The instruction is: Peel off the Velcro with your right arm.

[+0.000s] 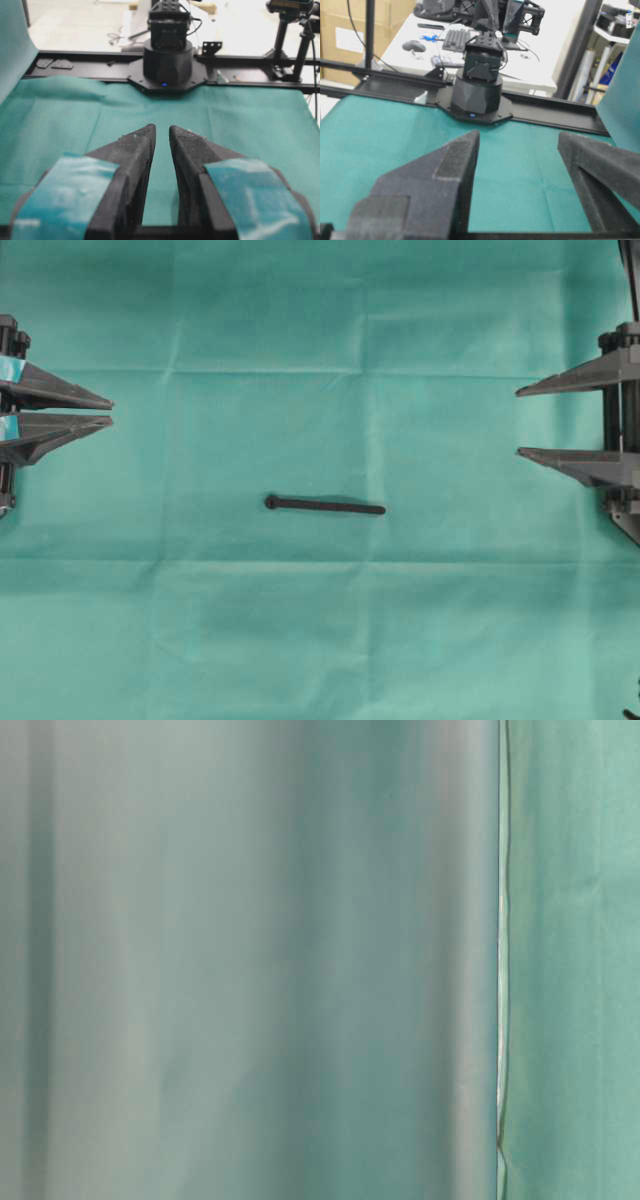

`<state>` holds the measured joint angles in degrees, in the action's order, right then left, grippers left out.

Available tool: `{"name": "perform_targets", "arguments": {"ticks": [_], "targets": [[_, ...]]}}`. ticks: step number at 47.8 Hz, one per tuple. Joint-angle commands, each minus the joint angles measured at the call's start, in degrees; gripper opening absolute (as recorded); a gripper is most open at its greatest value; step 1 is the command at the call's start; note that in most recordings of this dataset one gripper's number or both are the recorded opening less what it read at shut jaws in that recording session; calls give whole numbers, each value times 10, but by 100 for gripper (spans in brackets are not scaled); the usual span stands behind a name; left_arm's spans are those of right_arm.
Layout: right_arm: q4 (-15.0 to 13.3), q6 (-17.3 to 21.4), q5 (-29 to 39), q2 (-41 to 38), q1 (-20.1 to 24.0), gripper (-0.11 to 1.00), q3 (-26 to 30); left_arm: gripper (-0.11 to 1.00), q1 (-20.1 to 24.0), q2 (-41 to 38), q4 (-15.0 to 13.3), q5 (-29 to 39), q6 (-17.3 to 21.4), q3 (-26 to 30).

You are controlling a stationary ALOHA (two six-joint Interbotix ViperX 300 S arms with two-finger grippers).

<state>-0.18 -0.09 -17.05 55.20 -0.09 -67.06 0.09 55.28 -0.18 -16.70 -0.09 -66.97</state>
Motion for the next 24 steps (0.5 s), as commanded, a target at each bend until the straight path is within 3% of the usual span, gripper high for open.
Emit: {"name": "perform_targets", "arguments": {"ticks": [1,3,9,15,24], "targets": [[1,2,-4,-3,0,24,-1,24,-2,1,-9,-6,-5,0],[0,2,-4,-3,0,22,-4,21,-2,3,-9,-8,-6,-3],[0,2,-11,-1,0,0,-10,1,-2,3,-10,-11,-7,-9],[1,2,-18,1,-1,-10,-13,0,-2,3,-10,-18,-7,-15],[1,2,-18,1,-2,-9,-17,0,-2,3,-10,-50,-6,-30]]}}
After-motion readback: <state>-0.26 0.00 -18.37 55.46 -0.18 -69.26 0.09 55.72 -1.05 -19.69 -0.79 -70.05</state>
